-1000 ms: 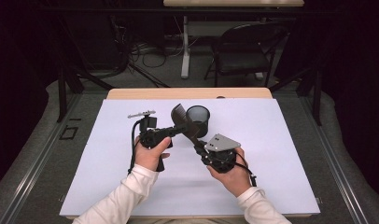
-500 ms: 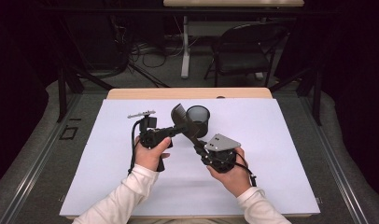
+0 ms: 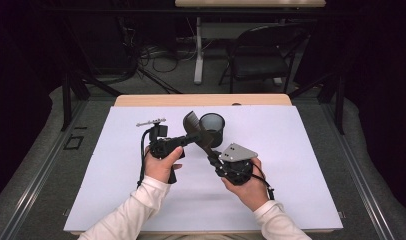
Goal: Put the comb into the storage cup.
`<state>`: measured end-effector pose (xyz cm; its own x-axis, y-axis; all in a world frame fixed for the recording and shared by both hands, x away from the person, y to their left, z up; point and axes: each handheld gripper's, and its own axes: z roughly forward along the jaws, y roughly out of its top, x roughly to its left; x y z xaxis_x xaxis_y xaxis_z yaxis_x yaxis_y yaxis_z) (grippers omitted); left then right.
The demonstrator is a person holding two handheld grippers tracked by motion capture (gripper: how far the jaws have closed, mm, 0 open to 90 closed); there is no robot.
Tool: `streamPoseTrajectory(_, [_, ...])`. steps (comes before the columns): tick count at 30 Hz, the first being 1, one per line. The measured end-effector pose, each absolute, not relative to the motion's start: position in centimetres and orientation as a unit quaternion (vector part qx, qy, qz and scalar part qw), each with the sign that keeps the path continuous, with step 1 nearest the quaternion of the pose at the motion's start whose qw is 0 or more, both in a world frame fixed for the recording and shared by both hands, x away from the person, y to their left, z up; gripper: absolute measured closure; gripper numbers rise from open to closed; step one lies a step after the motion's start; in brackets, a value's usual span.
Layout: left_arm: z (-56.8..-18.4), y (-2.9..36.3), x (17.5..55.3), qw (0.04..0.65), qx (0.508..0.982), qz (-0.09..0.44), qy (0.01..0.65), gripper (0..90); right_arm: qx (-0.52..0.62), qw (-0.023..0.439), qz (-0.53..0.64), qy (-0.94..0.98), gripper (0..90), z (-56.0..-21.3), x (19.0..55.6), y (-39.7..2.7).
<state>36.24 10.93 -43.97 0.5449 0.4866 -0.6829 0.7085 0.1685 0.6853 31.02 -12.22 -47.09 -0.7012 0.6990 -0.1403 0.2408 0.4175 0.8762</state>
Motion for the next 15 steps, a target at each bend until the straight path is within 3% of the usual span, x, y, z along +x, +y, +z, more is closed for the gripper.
streamPoseTrajectory(15, [-43.98, 10.90, 36.25, 0.607, 0.636, -0.089, 0.468, 84.0, 0.293, 0.252, 0.455, 0.802, 72.4, -47.10, 31.04, -12.21])
